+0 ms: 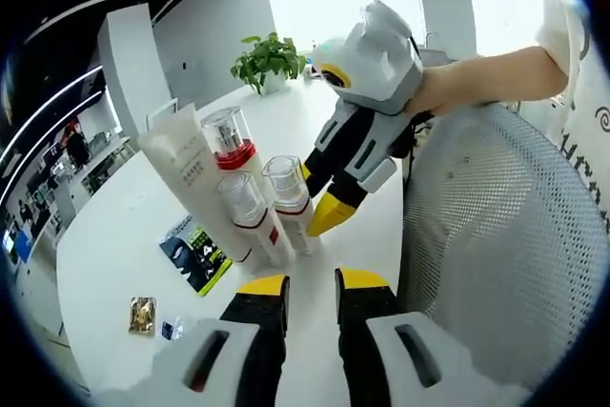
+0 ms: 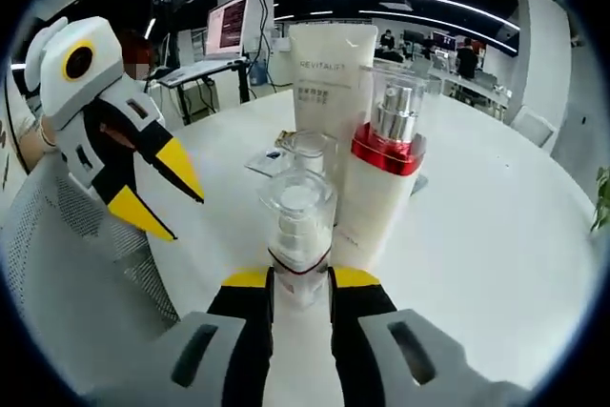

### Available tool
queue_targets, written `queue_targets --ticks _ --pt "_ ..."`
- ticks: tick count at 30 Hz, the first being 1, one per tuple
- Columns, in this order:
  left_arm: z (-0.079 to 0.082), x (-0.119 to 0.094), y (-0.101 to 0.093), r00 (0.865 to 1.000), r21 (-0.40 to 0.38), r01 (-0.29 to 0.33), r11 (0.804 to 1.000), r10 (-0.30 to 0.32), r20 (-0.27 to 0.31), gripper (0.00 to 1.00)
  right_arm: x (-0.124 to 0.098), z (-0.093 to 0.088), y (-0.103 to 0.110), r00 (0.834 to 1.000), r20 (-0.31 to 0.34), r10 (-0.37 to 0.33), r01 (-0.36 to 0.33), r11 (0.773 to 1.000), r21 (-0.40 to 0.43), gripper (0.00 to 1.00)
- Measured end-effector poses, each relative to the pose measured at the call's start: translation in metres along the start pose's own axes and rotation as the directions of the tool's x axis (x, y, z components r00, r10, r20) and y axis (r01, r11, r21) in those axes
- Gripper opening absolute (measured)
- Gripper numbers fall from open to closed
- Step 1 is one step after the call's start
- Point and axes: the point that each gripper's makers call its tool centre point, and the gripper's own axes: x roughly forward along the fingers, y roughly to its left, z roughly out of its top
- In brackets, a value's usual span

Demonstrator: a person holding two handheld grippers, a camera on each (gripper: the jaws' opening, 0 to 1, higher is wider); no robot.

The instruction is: Arrange the skincare products in the storage area until every visible bottle or jar stands upright without overlapping.

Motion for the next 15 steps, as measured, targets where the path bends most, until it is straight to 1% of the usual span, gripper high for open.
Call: queue_targets --ticks 8,15 --pt "0.000 -0.001 0.001 1.000 0.000 -0.006 1.000 0.006 -0.001 0.15 0.000 -0.003 -0.008 1.000 -0.011 -0.018 0.018 1.000 0.025 0.19" --pt "-0.001 -0.001 0.002 1.000 -0.002 -0.010 1.000 0.010 -0.002 0.15 0.004 -0.003 -0.016 0.999 -0.023 -0.031 0.032 0.999 0.019 0.17"
